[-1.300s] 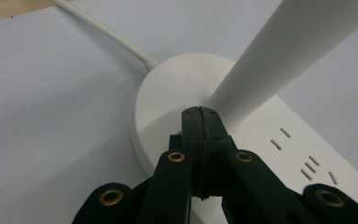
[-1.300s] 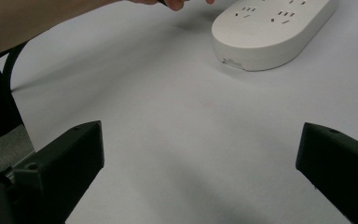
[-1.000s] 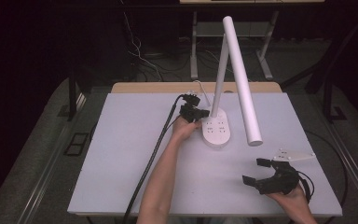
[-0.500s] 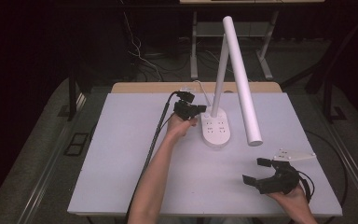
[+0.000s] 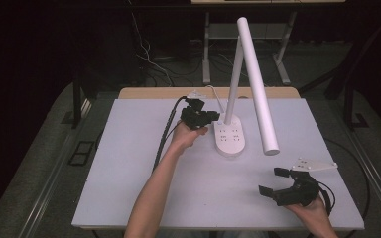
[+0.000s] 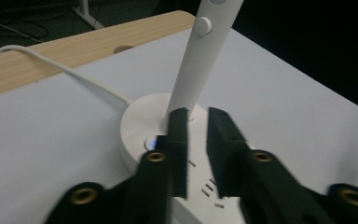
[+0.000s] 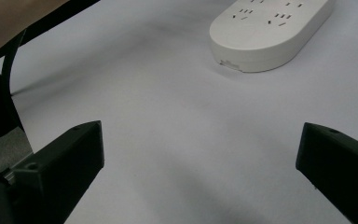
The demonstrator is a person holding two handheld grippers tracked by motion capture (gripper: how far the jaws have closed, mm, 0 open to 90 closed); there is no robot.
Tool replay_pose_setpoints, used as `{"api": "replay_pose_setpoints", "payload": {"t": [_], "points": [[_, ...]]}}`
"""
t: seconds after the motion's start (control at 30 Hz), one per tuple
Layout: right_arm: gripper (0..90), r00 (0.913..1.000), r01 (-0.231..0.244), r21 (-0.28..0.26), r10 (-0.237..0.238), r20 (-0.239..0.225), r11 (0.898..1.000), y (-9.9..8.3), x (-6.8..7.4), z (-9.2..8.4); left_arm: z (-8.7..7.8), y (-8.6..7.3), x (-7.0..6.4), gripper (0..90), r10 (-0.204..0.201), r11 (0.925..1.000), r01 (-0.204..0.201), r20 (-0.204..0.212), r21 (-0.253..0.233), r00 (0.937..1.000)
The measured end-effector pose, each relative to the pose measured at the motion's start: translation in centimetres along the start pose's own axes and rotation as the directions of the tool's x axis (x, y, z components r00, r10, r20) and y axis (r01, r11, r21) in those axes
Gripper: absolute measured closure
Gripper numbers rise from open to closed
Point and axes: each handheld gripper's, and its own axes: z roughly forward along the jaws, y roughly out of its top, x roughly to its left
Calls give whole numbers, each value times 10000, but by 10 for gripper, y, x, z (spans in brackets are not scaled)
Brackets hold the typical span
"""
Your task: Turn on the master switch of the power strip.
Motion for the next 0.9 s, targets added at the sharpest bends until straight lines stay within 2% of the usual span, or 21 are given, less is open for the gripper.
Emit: {"api": "replay_pose_setpoints", "payload": {"t": [0.03,0.07,0.1,0.13,0.17,0.2,0.23,0.27,0.3,0.33,0.37,0.43,0.47,0.5,0.67,0.9], "points": [[4,10000,0,0,0,0,10000,0,0,0,-2,0,0,719,0,10000,0,69,47,10000],[4,10000,0,1,0,-4,10000,0,0,0,-5,1,1,686,54,9999,-56,176,127,9998],[4,10000,5,18,-5,-6,10000,0,0,0,-7,0,0,607,32,9999,-34,206,106,9998],[4,10000,5,18,-5,-6,10000,0,0,0,-10,0,0,607,33,10000,-36,257,85,9997],[4,10000,4,15,-4,-6,10000,0,0,0,-13,0,1,564,20,10000,-22,373,65,9993],[4,10000,-3,21,3,-15,10000,0,0,0,-16,0,1,458,-95,9999,97,486,-29,9988],[4,10000,6,12,-6,-15,10000,0,0,0,-20,-1,2,398,-141,9998,148,626,-100,9979],[4,10000,6,12,-6,-15,10000,0,0,0,-23,-1,2,398,-183,9997,191,672,-118,9976],[4,10000,11,1,-11,-14,10000,0,0,0,-26,-1,3,340,-310,9995,316,722,-71,9969],[4,10000,24,-25,-24,-12,10000,0,0,0,-28,-2,4,223,-420,9991,423,779,-20,9961],[4,10000,24,-25,-24,-12,10000,0,0,0,-31,-2,5,223,-383,9993,382,801,27,9961],[4,10000,31,-29,-31,1,10000,1,0,0,-37,-3,5,108,-227,9997,223,755,63,9969],[4,10000,31,-29,-31,1,10000,1,0,0,-40,-4,3,108,-262,9996,258,748,66,9969],[4,10000,48,-38,-48,-3,10000,1,0,0,-43,-4,3,10,-219,9997,208,796,140,9966],[4,10000,88,-59,-88,-9,9999,1,1,1,-59,-6,-1,0,-80,9998,63,959,176,9954],[4,10000,94,-68,-94,-4,9999,1,1,0,-80,-14,-2,0,1,9997,-18,730,232,9973]]}}
